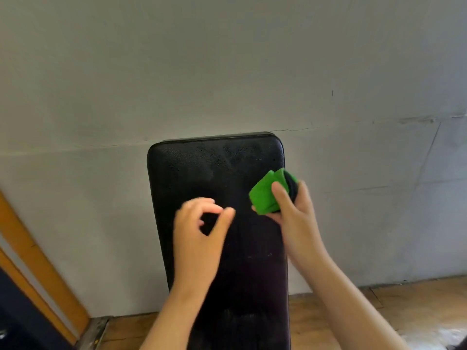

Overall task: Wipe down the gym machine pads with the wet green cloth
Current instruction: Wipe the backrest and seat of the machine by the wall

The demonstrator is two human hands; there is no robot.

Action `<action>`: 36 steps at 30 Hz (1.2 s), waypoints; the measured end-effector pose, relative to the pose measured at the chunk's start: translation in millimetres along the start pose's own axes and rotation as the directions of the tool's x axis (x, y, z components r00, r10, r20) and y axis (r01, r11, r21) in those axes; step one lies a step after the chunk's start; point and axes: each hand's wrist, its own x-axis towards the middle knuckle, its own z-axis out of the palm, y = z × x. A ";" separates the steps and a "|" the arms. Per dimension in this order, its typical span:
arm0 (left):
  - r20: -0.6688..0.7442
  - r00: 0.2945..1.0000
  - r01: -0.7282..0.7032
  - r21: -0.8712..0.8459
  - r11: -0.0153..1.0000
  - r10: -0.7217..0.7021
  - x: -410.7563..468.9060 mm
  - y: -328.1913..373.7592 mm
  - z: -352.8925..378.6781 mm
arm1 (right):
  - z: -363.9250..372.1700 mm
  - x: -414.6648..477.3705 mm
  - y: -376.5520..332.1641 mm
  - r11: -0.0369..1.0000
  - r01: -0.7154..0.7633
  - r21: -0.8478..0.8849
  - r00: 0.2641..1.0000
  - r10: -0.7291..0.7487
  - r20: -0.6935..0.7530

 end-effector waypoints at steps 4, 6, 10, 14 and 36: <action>-0.281 0.944 -0.107 0.235 0.966 0.173 49.6 -28.0 -32.5 | -12.5 47.5 -30.7 0.841 0.197 -0.503 0.969 -0.245 -0.029; -0.303 0.940 -0.093 0.216 0.972 0.157 71.4 -41.5 -36.7 | -15.0 67.2 -40.4 0.719 0.271 -0.640 0.931 -0.365 -0.016; -0.199 0.975 0.097 0.005 0.995 -0.095 90.7 -56.0 -29.6 | -12.5 94.9 -47.3 0.515 0.307 -0.800 0.906 -0.416 0.079; -0.203 0.970 0.124 -0.066 0.990 -0.135 91.8 -68.5 -22.4 | 0.2 104.5 -35.7 0.376 0.365 -0.852 0.856 -0.496 0.148; -0.247 0.961 0.108 -0.079 0.991 -0.125 91.8 -79.8 -17.9 | 15.8 117.6 -50.4 0.233 0.398 -0.887 0.857 -0.439 0.269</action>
